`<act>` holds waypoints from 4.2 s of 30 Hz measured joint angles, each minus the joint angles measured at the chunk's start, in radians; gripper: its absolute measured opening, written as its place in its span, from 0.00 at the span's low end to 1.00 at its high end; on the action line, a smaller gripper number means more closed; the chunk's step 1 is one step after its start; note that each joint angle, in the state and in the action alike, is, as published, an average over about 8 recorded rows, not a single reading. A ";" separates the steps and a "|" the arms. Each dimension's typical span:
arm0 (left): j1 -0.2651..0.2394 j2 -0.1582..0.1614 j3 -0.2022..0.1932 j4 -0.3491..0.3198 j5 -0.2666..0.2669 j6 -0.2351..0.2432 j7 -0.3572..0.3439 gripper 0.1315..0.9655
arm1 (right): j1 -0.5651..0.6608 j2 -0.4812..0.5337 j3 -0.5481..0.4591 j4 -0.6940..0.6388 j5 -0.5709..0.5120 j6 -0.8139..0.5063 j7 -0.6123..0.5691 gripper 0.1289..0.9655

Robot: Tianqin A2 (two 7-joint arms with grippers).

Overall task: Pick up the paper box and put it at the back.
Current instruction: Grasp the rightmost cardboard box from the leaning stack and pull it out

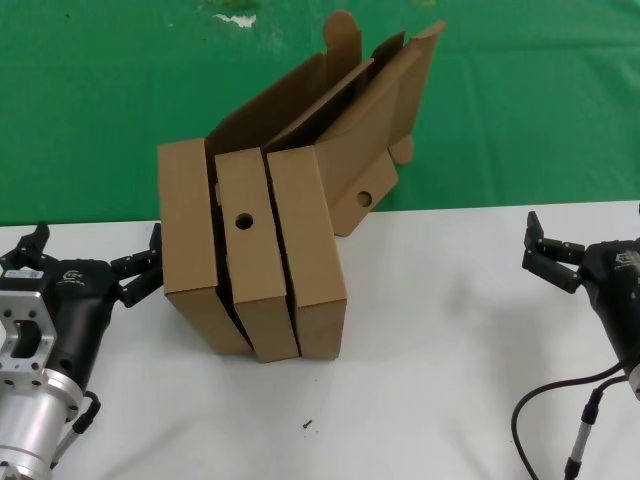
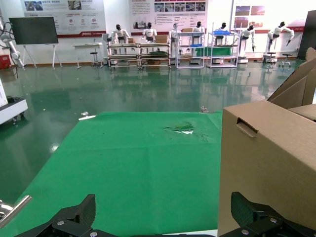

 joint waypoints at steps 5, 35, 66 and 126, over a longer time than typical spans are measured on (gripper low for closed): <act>0.000 0.000 0.000 0.000 0.000 0.000 0.000 1.00 | 0.000 0.000 0.000 0.000 0.000 0.000 0.000 1.00; -0.265 0.202 -0.262 0.370 -0.075 0.086 0.219 1.00 | 0.000 0.000 0.000 0.000 0.000 0.000 0.000 1.00; -0.373 0.300 -0.196 0.591 -0.575 0.253 0.664 1.00 | 0.000 0.000 0.000 0.000 0.000 0.000 0.000 1.00; -0.349 0.300 -0.320 0.524 -0.498 0.256 0.764 0.66 | 0.120 0.338 -0.176 -0.212 0.287 -0.940 -0.411 0.99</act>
